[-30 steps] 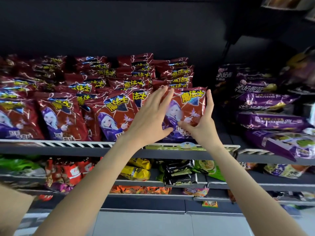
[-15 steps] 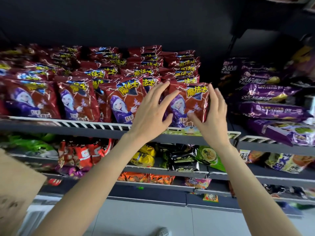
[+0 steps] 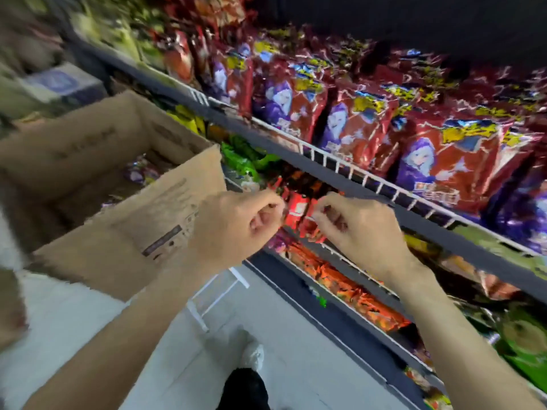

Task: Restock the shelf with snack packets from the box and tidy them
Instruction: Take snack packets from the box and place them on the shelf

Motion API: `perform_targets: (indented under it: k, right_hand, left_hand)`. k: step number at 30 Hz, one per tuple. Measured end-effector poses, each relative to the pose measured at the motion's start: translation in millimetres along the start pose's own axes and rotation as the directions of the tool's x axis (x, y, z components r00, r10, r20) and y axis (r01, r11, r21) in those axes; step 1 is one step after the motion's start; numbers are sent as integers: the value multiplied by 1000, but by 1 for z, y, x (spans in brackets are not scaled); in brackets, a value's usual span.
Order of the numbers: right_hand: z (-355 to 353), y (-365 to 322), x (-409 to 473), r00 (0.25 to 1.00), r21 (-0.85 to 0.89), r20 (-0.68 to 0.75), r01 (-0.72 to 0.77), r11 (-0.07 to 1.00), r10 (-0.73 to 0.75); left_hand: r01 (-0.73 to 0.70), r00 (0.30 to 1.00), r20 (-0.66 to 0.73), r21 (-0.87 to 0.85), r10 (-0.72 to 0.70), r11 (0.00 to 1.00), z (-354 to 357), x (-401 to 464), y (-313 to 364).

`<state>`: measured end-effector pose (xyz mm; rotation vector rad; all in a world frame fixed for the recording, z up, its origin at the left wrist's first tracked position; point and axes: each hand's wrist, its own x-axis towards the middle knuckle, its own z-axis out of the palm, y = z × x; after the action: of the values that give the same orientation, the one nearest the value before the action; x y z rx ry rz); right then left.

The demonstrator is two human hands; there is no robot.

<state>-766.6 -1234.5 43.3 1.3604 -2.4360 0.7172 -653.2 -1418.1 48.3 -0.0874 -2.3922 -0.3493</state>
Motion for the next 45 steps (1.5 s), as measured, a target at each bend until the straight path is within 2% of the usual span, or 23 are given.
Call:
perform_targets:
  k: [2,3,5,7,8,9,11,13,17,20,22,28,34,37,41,45]
  right_hand:
    - [26,-27,28,970,54,235,54,997,-65]
    - [41,-38,42,945,78,306,94,993,-113]
    - [72,-61,74,898,124,389,171,977,-206]
    - [107,-86,107,858,177,426,232,956,-287]
    - [125,-97,123,842,198,435,256,946,-319]
    - [143,-110,141,831,218,440,269,938,-341]
    - [174,-135,176,819,271,443,264,926,-364]
    - [202,-158,211,809,320,447,254,912,-382]
    - [261,-188,275,790,299,459,293,908,-406]
    - [304,-197,312,781,284,488,281,917,-390]
    - [331,-199,332,762,268,508,303,914,-402]
    - [414,-183,388,682,171,620,363,916,-386]
    - [518,-163,428,648,23,724,320,947,-236]
    - [566,-158,437,582,27,790,282,959,-194]
    - [613,-160,447,530,68,828,234,970,-186]
    - [649,-159,457,520,32,844,202,979,-135]
  left_hand:
    - [79,989,116,109,-92,991,-29,-23,-34]
    - [121,974,170,181,-152,976,-41,-36,-57]
    - [304,877,310,234,-368,923,-65,-61,-103]
    - [491,788,377,92,-487,866,-89,-85,-150]
    - [547,785,352,-8,-510,837,-100,-94,-171]
    - [565,796,306,-67,-522,822,-111,-100,-194]
    - [573,801,236,-35,-550,819,-128,-114,-247]
    - [615,759,221,64,-612,786,-139,-129,-305]
    - [683,663,206,226,-720,694,-139,-142,-396]
    - [675,647,192,307,-738,671,-119,-142,-441]
    - [675,628,192,346,-754,651,-101,-140,-463]
    - [782,497,132,360,-858,508,-49,-151,-515]
    - [842,279,173,430,-945,327,-11,-187,-558]
    - [866,199,153,436,-968,247,3,-198,-576]
    - [883,157,156,420,-975,209,20,-205,-592]
    - [873,107,191,452,-976,184,32,-206,-609]
